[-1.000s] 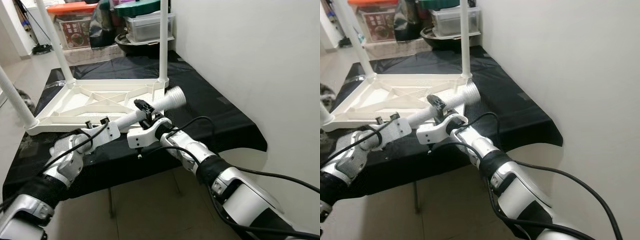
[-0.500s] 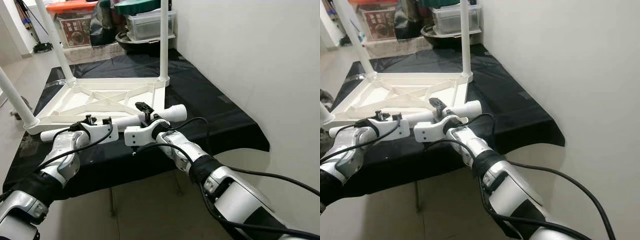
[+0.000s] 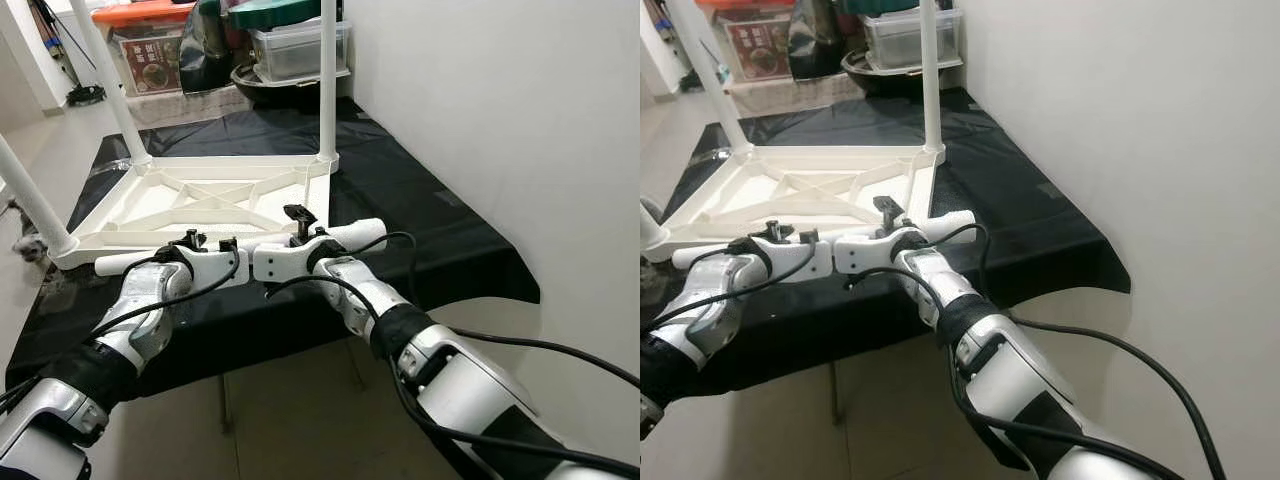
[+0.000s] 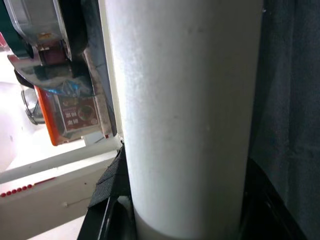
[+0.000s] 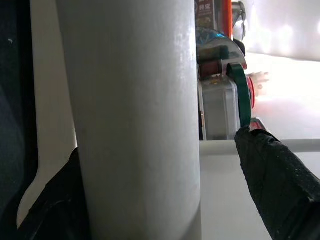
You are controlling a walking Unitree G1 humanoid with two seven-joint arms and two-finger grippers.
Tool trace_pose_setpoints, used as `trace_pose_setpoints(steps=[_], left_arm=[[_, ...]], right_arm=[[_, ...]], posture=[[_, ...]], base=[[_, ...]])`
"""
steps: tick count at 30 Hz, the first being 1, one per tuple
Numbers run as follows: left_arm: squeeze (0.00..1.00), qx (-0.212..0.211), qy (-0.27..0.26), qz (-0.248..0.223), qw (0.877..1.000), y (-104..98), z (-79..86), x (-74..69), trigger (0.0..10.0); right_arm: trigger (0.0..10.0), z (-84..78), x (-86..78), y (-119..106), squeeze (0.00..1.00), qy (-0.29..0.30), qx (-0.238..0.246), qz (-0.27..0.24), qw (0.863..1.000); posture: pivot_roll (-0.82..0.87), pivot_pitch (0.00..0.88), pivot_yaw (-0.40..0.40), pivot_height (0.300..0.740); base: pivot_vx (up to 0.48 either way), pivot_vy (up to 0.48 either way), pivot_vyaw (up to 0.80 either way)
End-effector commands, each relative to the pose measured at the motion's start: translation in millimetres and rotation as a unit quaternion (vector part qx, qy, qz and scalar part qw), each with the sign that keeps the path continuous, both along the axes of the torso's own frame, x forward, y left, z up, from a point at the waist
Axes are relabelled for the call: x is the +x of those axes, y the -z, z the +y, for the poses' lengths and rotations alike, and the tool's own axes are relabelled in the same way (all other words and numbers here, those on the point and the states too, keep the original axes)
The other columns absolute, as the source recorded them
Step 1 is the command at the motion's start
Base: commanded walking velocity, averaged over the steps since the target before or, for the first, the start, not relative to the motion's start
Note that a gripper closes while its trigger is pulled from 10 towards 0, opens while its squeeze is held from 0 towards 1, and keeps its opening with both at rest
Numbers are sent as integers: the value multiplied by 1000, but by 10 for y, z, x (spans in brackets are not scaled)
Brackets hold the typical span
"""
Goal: Building children table
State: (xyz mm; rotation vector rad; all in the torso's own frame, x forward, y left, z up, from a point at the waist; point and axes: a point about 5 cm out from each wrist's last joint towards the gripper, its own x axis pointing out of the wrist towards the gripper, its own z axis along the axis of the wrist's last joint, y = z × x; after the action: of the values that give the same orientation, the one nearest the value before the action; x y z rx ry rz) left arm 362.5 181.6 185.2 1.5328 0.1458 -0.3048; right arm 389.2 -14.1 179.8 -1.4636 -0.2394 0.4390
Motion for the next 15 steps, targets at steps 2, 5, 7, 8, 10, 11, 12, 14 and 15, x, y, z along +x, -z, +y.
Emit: trace_pose_setpoints(steps=[2, 5, 7, 8, 10, 11, 12, 14, 15], left_arm=[[0, 20, -2, 9, 1000, 72, 15, -2, 10000], [0, 23, -5, 9, 1000, 80, 35, -1, 10000], [0, 26, -7, 9, 1000, 87, 64, -1, 10000], [0, 26, -7, 9, 1000, 87, 64, -1, 10000], [0, 32, -9, 8, 999, 87, 89, 0, 10000], [0, 35, -12, 7, 999, 85, 105, 0, 10000], [0, 39, -15, 5, 999, 79, 125, 0, 10000], [0, 43, -17, 3, 999, 76, 148, -3, 10000], [0, 44, -17, 3, 999, 76, 150, -4, 10000]], right_arm=[[10000, -9, 43, -105, 0, 9, 9, -6, 1000], [10000, -36, 58, -117, 0, 13, 11, -7, 1000], [10000, -75, 73, -126, 0, 19, 12, -8, 1000], [10000, -75, 73, -126, 0, 19, 12, -8, 1000], [10000, -111, 85, -124, 0, 23, 11, -7, 1000], [10000, -131, 91, -120, 0, 26, 11, -6, 1000], [10000, -152, 97, -118, 0, 28, 10, -5, 1000], [10000, -178, 104, -111, 0, 31, 7, -5, 999], [10000, -180, 105, -110, 0, 31, 6, -5, 999]], posture=[[-31, 49, 31, 734], [-30, 46, 29, 734], [-30, 43, 29, 734], [-30, 43, 29, 734], [-30, 42, 29, 734], [-30, 42, 29, 734], [-30, 42, 29, 734], [-29, 38, 27, 734], [-29, 38, 27, 734]], base=[[0, 0, 0], [0, 0, 0], [0, 0, 0], [0, 0, 0], [0, 0, 0], [0, 0, 0], [0, 0, 0], [0, 0, 0], [0, 0, 0]])
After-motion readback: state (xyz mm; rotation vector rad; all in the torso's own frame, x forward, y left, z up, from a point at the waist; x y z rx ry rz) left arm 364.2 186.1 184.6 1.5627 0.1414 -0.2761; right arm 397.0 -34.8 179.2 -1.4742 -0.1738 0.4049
